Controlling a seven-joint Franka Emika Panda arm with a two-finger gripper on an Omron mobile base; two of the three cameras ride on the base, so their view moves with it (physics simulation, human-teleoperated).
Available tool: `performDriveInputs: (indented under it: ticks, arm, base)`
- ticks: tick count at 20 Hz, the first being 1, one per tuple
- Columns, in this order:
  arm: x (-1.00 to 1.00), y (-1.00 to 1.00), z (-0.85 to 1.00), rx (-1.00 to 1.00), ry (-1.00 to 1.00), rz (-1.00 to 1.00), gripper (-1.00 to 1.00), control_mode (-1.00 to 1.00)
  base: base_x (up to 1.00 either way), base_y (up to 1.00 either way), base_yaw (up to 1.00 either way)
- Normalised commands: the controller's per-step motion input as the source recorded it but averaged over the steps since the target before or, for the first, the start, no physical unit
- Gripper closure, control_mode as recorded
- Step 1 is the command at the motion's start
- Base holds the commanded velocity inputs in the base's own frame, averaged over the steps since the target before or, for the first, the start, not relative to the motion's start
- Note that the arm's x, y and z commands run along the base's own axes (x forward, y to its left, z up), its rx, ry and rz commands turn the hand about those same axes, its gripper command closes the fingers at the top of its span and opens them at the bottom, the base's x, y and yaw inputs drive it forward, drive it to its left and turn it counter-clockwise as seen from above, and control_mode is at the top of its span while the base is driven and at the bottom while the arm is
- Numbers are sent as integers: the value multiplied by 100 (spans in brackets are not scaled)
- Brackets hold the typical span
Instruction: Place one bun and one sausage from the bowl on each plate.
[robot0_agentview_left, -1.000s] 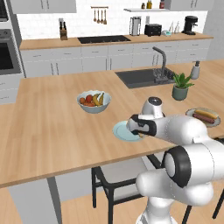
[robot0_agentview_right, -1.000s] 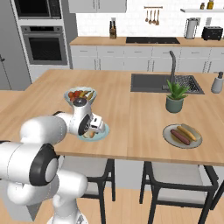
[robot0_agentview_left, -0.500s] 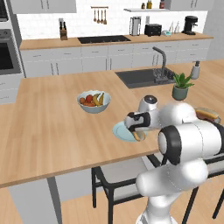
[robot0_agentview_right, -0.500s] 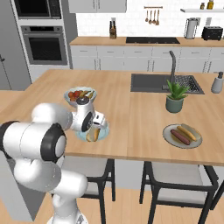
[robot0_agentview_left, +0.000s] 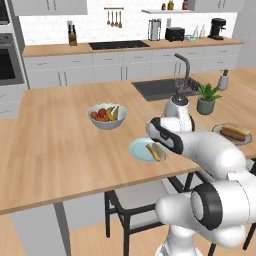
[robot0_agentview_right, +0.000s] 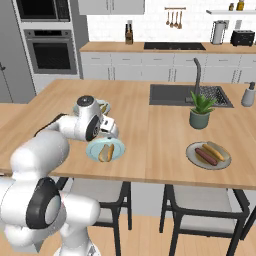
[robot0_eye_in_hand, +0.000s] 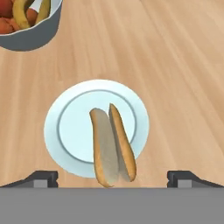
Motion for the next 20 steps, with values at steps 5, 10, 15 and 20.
performDriveInputs:
  ticks: [5, 10, 15, 20]
  arm:
    - [-91, 0, 100, 0, 2, -1, -100, -100]
    - [-69, 0, 100, 4, 24, -3, -100, -100]
    - [-71, 0, 77, 5, 34, -2, -100, -100]
    - [-73, 0, 18, 2, 28, 0, -100, -100]
  base:
    - [0, 0, 0]
    - [0, 0, 0]
    - [0, 0, 0]
    - [0, 0, 0]
